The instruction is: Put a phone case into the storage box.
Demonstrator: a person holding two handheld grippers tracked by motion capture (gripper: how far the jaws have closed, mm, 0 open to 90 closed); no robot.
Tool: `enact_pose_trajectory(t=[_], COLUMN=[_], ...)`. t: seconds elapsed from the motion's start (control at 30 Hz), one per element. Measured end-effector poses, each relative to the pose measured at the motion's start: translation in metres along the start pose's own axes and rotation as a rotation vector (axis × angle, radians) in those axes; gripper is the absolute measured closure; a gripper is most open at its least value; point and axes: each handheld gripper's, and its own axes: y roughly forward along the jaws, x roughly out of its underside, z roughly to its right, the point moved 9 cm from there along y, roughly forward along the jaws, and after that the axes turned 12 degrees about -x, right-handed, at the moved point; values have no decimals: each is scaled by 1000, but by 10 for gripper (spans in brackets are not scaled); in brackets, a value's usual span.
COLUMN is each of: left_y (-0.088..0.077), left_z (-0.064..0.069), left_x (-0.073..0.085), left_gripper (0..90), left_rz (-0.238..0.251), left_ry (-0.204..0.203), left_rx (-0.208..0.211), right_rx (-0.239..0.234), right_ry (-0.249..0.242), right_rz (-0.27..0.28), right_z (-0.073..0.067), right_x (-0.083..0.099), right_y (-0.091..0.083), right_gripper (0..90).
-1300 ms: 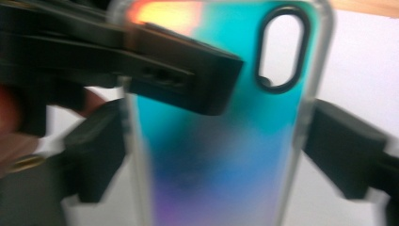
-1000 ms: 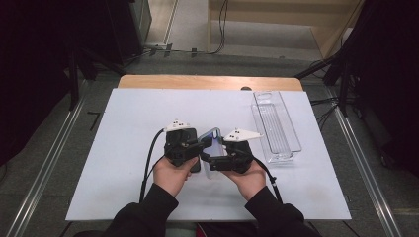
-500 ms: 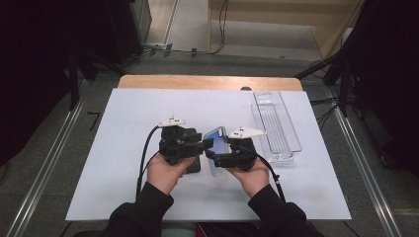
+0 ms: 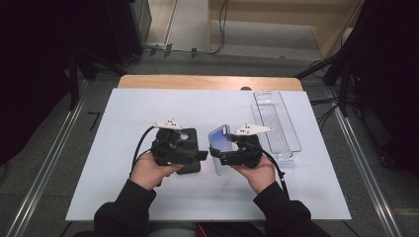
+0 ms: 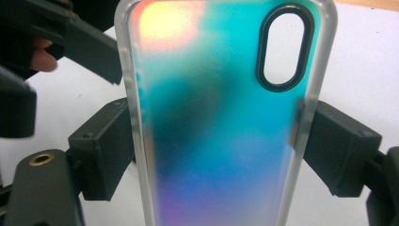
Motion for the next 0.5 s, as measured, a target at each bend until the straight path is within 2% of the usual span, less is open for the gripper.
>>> enact_pose_trajectory(t=[0.07,0.2,0.37,0.5], left_y=[1,-1,-3,-4], left_z=[-2,-6,-13,-18], left_x=[6,14,25,36], left_gripper=[309,288,288,288], left_rz=[-16,-42,-48,-44], left_ry=[51,96,122,112], left_rx=[-17,-17,-16,-13], right_rx=[-4,-13,-30,-44], right_ry=[-4,-7,-4,-8], right_rz=[-1,-11,-31,-35], right_z=[0,0,-2,-3], right_x=[-1,-1,-1,-1], right_y=[-2,-5,-7,-8], right_gripper=[153,153,153,153])
